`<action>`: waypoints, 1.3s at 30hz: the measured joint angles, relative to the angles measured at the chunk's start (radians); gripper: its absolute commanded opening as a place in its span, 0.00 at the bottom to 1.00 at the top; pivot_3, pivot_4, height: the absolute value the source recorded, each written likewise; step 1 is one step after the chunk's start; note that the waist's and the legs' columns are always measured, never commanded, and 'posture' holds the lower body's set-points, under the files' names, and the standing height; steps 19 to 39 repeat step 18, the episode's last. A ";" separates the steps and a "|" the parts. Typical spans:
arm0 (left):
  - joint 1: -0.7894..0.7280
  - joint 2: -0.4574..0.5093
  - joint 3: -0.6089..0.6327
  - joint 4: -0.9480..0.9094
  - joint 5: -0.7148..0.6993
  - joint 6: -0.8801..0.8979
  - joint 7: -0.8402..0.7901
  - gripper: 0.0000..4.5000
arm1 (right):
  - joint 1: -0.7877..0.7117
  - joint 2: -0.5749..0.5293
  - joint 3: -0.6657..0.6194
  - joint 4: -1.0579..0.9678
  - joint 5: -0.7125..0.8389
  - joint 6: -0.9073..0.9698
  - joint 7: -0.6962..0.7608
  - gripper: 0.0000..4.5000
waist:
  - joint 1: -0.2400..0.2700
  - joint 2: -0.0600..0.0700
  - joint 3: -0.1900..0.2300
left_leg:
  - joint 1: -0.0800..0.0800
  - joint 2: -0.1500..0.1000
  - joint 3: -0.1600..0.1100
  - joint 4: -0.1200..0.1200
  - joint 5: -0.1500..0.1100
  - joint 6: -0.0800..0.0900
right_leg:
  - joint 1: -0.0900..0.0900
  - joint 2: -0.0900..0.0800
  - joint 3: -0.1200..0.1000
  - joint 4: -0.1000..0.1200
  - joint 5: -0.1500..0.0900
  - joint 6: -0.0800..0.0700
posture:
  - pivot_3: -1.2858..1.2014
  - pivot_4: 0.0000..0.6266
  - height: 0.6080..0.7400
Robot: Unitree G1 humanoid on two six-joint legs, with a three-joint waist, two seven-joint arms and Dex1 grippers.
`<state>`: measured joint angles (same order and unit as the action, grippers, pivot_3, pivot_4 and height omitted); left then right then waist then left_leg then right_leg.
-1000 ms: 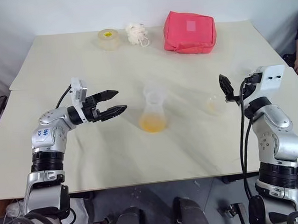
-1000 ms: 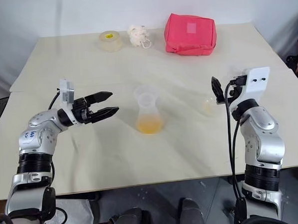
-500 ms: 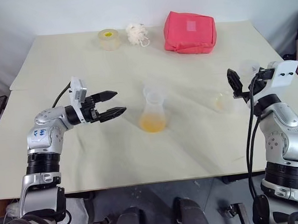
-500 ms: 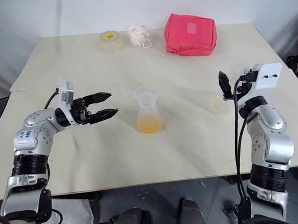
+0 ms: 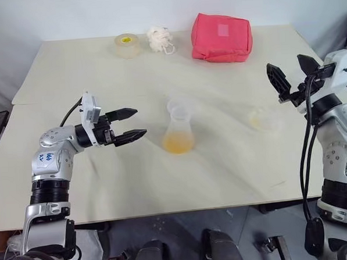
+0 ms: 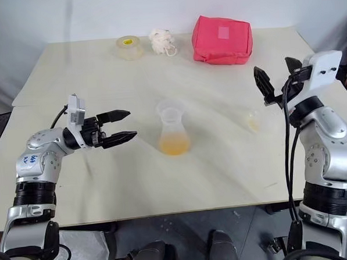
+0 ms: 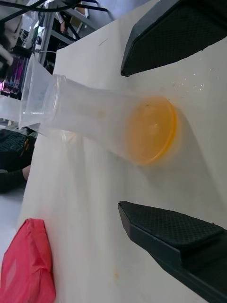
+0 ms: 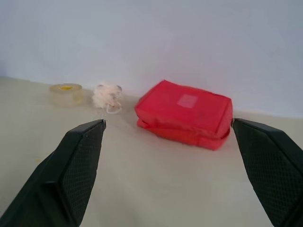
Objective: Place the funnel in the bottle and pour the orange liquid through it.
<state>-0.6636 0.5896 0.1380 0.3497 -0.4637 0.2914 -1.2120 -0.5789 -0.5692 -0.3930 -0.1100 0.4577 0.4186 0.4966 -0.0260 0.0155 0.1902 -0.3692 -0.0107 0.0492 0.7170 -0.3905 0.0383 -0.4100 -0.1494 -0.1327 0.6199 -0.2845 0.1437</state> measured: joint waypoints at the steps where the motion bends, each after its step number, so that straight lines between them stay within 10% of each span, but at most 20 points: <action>1: 0.000 0.002 0.000 0.011 0.000 -0.003 -0.008 1.00 | 0.000 -0.023 0.000 0.000 0.021 0.003 0.041 0.99 | 0.000 0.000 0.000 | 0.000 0.000 0.000 0.000 0.000 0.000 | 0.000 0.000 0.000 0.000 0.000 0.000 | 0.52 0.24 1.00; 14: 0.119 0.121 -0.002 0.067 0.019 -0.064 -0.156 1.00 | 0.421 -0.353 0.032 -0.097 0.132 -0.001 0.637 0.99 | 0.024 -0.002 0.000 | 0.000 0.001 0.007 0.001 0.000 0.001 | 0.000 0.000 0.000 -0.004 0.000 0.000 | 0.52 0.24 1.00; 39: 0.171 0.139 0.008 0.058 0.018 -0.071 -0.178 1.00 | 0.478 -0.361 0.034 -0.056 0.095 -0.068 0.697 0.99 | 0.032 -0.002 0.000 | 0.000 0.005 0.008 0.002 0.000 0.001 | 0.002 0.000 0.000 -0.007 0.000 0.000 | 0.52 0.24 1.00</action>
